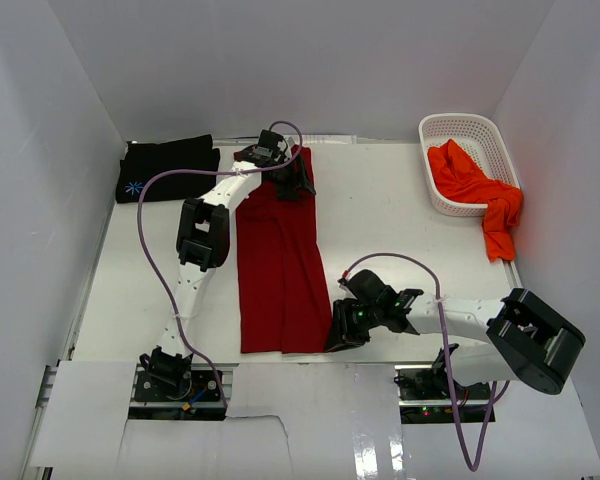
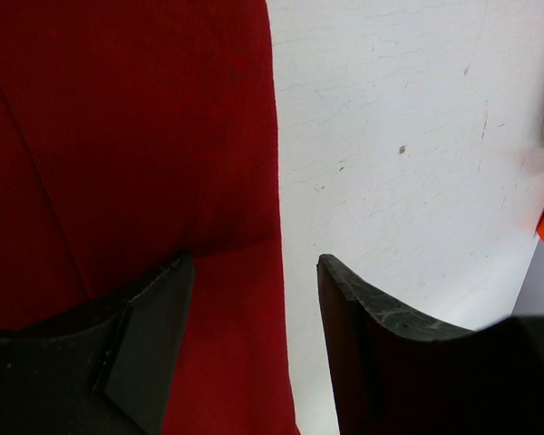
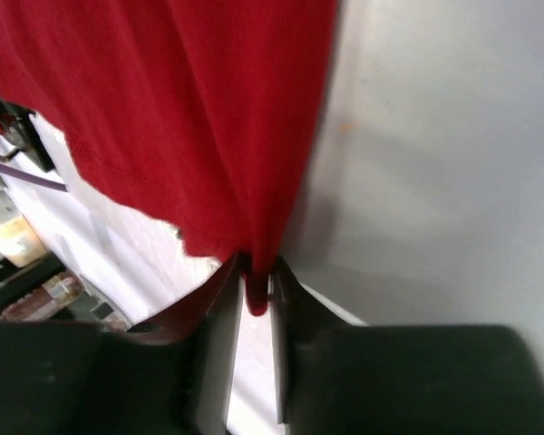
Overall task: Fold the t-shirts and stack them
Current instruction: Grab the bottom of the folded rectangular tshirt with both arms
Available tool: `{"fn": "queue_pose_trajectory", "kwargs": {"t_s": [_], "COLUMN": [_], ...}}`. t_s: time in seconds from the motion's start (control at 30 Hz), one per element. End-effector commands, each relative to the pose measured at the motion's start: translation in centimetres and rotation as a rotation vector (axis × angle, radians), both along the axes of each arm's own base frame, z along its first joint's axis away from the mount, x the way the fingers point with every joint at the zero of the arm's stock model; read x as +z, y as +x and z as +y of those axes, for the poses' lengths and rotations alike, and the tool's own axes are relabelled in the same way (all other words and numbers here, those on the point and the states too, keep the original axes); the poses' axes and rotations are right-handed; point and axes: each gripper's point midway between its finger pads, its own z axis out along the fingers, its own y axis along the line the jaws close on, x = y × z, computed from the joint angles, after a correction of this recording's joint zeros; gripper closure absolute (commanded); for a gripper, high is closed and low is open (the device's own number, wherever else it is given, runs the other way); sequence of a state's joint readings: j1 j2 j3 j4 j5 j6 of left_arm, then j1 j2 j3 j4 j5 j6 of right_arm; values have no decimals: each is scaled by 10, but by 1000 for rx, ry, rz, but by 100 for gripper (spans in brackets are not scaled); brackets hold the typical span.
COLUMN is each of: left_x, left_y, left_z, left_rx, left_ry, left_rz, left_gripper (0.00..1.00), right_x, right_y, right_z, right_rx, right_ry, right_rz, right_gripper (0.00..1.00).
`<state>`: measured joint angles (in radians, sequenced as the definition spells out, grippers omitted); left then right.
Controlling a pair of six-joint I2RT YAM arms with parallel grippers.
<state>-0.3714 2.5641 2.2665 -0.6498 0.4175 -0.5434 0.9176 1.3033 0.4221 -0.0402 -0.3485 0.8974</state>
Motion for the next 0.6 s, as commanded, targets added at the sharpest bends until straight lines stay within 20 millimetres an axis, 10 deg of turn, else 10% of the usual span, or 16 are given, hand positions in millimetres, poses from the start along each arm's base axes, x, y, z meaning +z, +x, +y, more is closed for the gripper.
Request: {"fn": "queue_pose_trajectory", "kwargs": {"t_s": [0.0,0.2,0.57], "left_x": [-32,1,194], "left_y": [3,6,-31], "left_z": [23,12,47], "left_rx": [60,38,77], "left_ry": [106,39,-54], "left_rz": [23,-10,-229], "left_gripper": [31,31,30], "right_x": [-19,-14,-22], "right_y": [-19,-9,8], "right_z": [-19,-15,-25], "right_rx": [23,9,-8], "right_ry": [-85,-87,-120], "right_rz": [61,26,-10], "right_gripper": [63,49,49]}}
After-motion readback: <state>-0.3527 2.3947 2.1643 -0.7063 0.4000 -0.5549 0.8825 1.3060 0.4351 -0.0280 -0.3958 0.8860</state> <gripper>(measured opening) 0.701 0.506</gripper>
